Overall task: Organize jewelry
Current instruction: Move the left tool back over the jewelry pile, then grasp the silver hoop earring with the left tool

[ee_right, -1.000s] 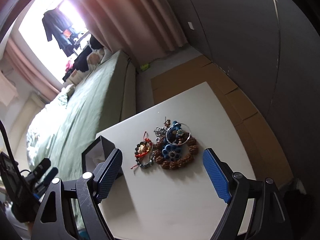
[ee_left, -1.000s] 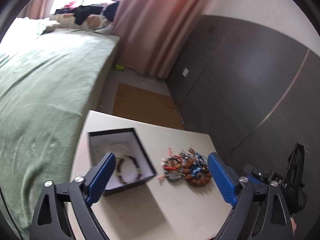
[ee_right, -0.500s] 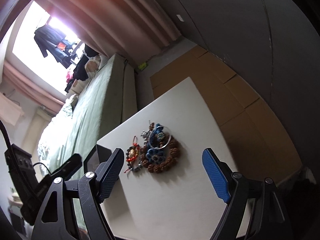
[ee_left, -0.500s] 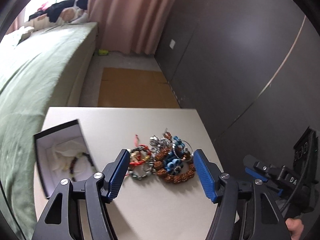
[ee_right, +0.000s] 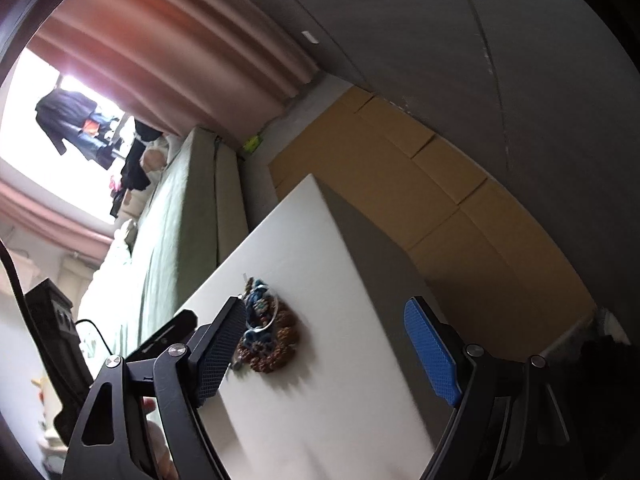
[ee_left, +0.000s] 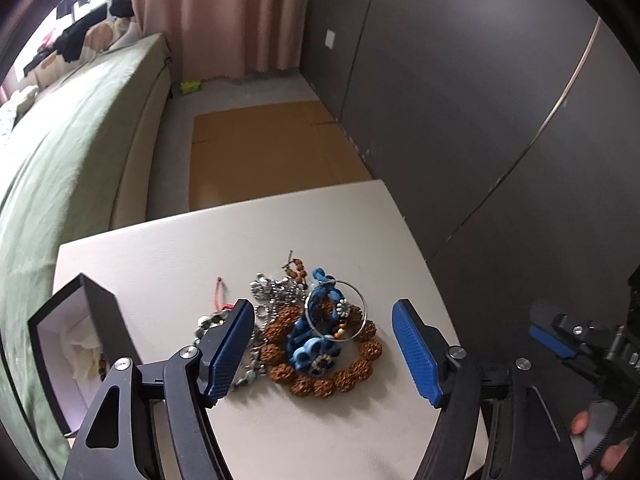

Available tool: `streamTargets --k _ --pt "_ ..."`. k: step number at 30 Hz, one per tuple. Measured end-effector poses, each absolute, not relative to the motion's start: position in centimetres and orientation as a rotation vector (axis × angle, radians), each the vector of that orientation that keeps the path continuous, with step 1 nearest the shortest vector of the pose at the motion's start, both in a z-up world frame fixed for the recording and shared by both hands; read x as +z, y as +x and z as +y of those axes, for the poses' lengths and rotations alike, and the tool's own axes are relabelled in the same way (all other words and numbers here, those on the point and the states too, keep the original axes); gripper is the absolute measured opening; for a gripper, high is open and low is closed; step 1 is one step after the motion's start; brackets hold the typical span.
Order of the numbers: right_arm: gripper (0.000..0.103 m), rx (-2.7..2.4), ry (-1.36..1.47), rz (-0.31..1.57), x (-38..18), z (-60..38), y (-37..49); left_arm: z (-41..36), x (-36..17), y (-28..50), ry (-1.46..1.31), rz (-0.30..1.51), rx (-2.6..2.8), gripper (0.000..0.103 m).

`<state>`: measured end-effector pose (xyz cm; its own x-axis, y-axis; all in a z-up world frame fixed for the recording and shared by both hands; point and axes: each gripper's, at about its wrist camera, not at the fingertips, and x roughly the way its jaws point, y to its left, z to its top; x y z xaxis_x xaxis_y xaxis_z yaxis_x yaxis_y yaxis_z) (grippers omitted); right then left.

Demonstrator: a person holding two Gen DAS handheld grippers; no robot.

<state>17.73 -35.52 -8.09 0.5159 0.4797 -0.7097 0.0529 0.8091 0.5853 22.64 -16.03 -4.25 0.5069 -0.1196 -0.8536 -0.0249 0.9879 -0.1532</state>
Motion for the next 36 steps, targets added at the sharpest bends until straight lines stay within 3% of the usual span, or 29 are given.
streamTargets --k 24,28,36 --pt "0.082 0.179 0.706 1.099 -11.5 -38.2 20.0 -20.3 -11.1 28.4 0.055 1.189 0.032 0.073" --pt "0.082 0.199 0.694 1.095 -11.1 -37.5 20.1 -19.7 -11.0 28.1 0.041 1.183 0.023 0.052" --pt "0.082 0.276 0.684 1.088 -10.7 -36.0 19.9 -17.0 -7.7 26.6 -0.027 1.101 0.022 0.052"
